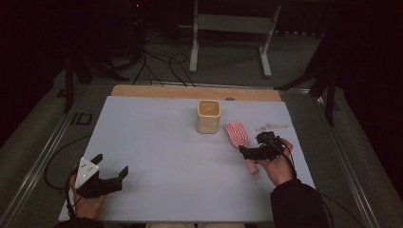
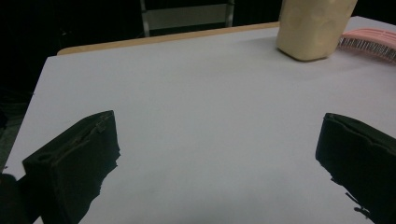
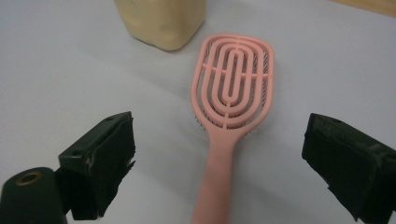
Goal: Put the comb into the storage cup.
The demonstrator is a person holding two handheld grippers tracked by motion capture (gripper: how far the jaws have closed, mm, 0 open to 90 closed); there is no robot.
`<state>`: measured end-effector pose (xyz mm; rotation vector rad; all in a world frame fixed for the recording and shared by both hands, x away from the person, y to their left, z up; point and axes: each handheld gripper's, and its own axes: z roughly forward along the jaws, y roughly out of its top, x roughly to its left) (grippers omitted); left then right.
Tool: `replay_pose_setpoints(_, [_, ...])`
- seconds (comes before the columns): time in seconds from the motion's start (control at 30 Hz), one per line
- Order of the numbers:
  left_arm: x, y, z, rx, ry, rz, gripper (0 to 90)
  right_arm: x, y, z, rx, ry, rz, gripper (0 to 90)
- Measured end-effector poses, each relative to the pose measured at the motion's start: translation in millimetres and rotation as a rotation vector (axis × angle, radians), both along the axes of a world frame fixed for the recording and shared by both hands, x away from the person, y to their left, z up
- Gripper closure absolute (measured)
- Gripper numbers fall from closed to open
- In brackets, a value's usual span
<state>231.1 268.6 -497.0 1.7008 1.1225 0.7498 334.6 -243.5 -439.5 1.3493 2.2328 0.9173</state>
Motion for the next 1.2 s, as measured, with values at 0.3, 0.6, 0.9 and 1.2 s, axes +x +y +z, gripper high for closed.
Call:
replay_pose_setpoints(0.3, [-0.1, 0.0, 0.1, 0.0, 0.0, 0.0, 0.3, 6.4, 2.5, -5.2, -0.014, 0.032, -0.002, 9.2])
replay_pose_setpoints(0.6, [0.0, 0.0, 0.2, 0.0, -0.001, 0.0, 0.3, 13.8, 3.7, -12.6, -0.036, 0.066, -0.006, 9.2])
replay_pose_setpoints(0.9, [0.0, 0.0, 0.2, 0.0, 0.0, 0.0, 0.3, 22.4, 4.7, -21.2, -0.064, 0.109, -0.013, 9.3])
replay_pose_setpoints(1.2, [0.2, 0.0, 0.1, 0.001, 0.002, 0.0, 0.3, 31.1, 7.0, -30.3, -0.085, 0.159, -0.021, 9.3])
